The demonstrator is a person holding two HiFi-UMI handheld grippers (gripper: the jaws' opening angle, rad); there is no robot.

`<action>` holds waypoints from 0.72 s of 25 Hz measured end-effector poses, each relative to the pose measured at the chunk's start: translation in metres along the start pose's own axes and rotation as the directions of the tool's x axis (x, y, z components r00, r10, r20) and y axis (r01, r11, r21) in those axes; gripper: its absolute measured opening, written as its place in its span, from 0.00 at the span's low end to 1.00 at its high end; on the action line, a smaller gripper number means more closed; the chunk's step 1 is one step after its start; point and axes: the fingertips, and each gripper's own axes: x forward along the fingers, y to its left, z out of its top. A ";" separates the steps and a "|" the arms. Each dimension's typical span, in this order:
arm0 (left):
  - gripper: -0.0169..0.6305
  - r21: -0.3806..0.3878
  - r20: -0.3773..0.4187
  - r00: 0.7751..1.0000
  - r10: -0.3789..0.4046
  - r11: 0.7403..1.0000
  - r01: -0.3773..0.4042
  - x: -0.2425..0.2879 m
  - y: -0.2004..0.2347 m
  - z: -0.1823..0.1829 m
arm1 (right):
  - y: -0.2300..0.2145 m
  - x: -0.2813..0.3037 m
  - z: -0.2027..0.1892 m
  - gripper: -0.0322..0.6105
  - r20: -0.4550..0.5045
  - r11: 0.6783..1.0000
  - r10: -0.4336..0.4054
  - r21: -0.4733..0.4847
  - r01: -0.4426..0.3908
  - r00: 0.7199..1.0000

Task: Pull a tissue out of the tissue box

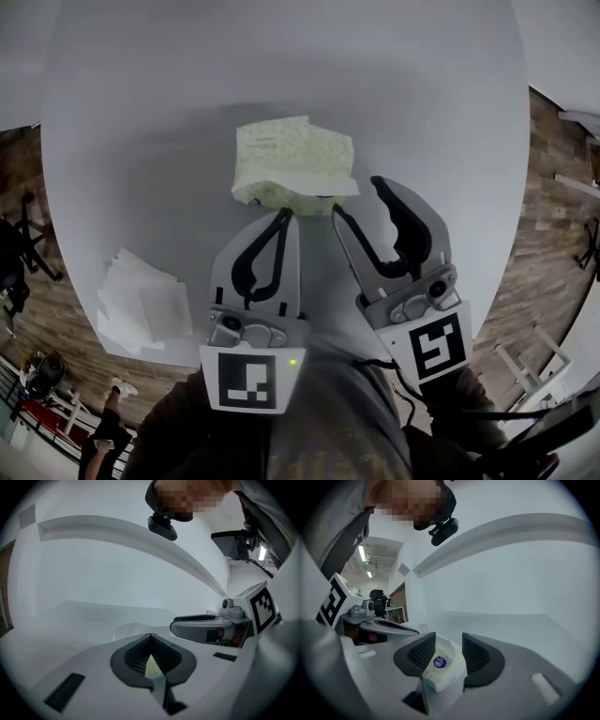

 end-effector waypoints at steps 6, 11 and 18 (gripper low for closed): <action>0.02 -0.016 -0.024 1.000 -0.011 1.000 0.011 0.014 0.006 -0.014 | -0.003 0.013 -0.012 0.28 -0.018 0.999 0.024 -0.044 -0.025 1.000; 0.02 -0.040 -0.032 0.999 -0.023 0.999 0.022 0.021 0.006 -0.021 | -0.002 0.014 -0.012 0.05 -0.021 0.998 0.013 -0.058 -0.014 1.000; 0.02 -0.036 -0.024 1.000 -0.018 0.999 0.017 0.024 0.004 -0.019 | 0.019 -0.001 0.036 0.05 0.059 0.993 0.085 -0.093 -0.079 0.995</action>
